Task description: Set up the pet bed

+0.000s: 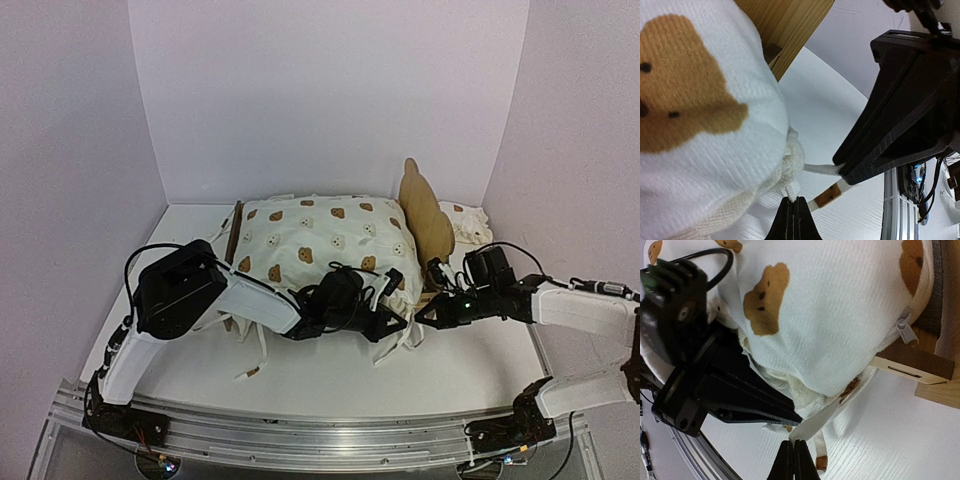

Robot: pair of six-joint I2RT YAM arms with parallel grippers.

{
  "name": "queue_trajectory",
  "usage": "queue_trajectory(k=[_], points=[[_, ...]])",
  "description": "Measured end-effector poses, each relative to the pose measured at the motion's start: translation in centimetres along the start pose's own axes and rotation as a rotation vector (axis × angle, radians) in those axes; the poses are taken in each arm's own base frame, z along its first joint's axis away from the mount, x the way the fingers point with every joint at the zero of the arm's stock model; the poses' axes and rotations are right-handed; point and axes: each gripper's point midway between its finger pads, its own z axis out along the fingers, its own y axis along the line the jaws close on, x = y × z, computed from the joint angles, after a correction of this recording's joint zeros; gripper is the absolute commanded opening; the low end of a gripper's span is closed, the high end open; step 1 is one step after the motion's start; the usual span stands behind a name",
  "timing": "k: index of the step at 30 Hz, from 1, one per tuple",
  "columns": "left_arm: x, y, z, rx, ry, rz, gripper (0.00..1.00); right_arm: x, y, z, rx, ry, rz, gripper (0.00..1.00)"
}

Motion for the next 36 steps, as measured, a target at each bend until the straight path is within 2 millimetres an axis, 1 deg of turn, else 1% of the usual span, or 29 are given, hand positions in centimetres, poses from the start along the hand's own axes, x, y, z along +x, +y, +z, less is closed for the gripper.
queue_trajectory(k=[6,10,13,19,23,25,30,36], points=[[0.1,-0.4,-0.3,0.016,0.007,0.055,0.0,0.5,-1.2,1.4,0.006,0.042,0.034,0.0],[0.0,-0.3,-0.5,0.017,0.008,0.081,0.0,0.5,-1.5,2.5,0.001,0.074,0.052,0.0],[0.1,-0.3,-0.5,0.02,0.009,0.093,0.0,0.5,-1.4,2.9,-0.009,0.083,0.069,0.0],[0.3,-0.5,-0.7,0.038,0.018,0.11,0.0,0.3,-0.9,2.5,-0.03,0.072,0.089,0.0],[-0.1,-1.4,-1.5,0.101,0.02,0.126,0.0,0.3,-0.7,1.2,-0.021,0.022,0.085,0.0],[-0.6,-2.1,-1.9,0.139,0.016,0.134,0.0,0.2,-0.7,0.8,-0.015,0.002,0.087,0.0],[-1.5,-3.5,-2.5,0.203,0.006,0.15,0.0,-0.4,-0.3,0.8,-0.037,-0.028,0.101,0.0],[-1.3,-3.8,-2.5,0.221,0.013,0.15,0.0,-0.7,0.7,1.3,-0.117,-0.044,0.112,0.0]])
